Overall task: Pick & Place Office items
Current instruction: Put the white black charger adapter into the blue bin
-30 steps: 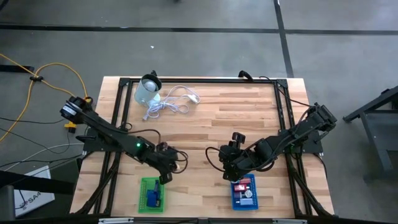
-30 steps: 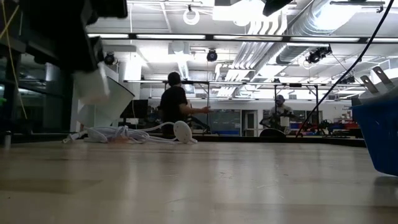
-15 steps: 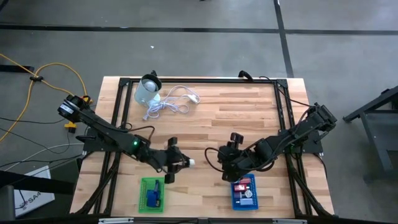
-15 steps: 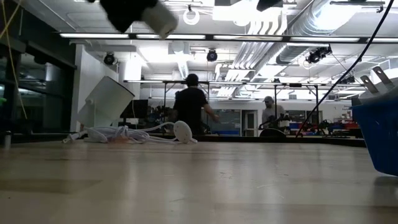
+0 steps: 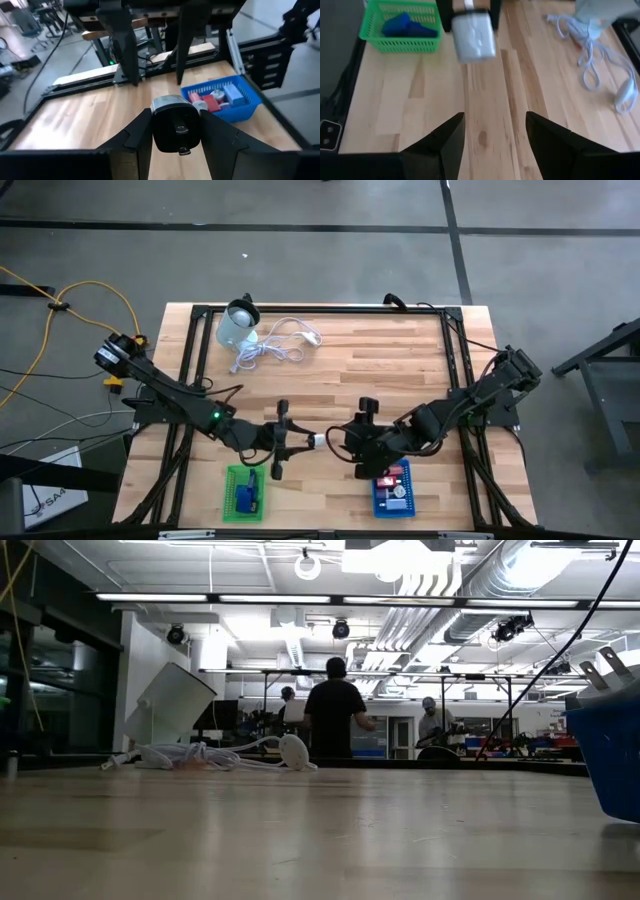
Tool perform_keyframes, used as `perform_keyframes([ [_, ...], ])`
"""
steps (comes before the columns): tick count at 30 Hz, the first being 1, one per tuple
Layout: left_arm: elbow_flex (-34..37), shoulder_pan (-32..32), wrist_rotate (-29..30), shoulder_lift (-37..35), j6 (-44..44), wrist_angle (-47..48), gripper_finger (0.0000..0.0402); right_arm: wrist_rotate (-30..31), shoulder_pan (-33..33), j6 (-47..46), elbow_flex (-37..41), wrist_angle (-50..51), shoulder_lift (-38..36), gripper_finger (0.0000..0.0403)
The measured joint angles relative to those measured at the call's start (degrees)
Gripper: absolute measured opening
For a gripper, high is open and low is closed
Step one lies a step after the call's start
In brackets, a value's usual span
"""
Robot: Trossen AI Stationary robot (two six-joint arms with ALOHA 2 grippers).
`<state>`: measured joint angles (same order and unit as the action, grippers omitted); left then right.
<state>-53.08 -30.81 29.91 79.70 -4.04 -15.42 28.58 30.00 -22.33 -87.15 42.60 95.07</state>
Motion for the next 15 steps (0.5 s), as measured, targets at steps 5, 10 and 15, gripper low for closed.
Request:
perform_keyframes([
  [5, 0.00, -0.02, 1.97, 1.00, -2.42, -1.89, 0.0127, 0.00, 0.02, 3.85, 0.00, -3.45, 0.00, 0.0197],
  [10, 0.00, 0.69, 2.90, 1.25, -2.98, -4.00, 0.0127, 0.01, 0.00, 6.03, 0.00, -4.96, 0.00, 0.0197],
  [15, -0.01, 2.04, 2.79, 1.25, -3.23, -5.30, 0.0127, -0.05, -0.48, 7.86, 0.06, -6.23, 1.01, 0.0197],
])
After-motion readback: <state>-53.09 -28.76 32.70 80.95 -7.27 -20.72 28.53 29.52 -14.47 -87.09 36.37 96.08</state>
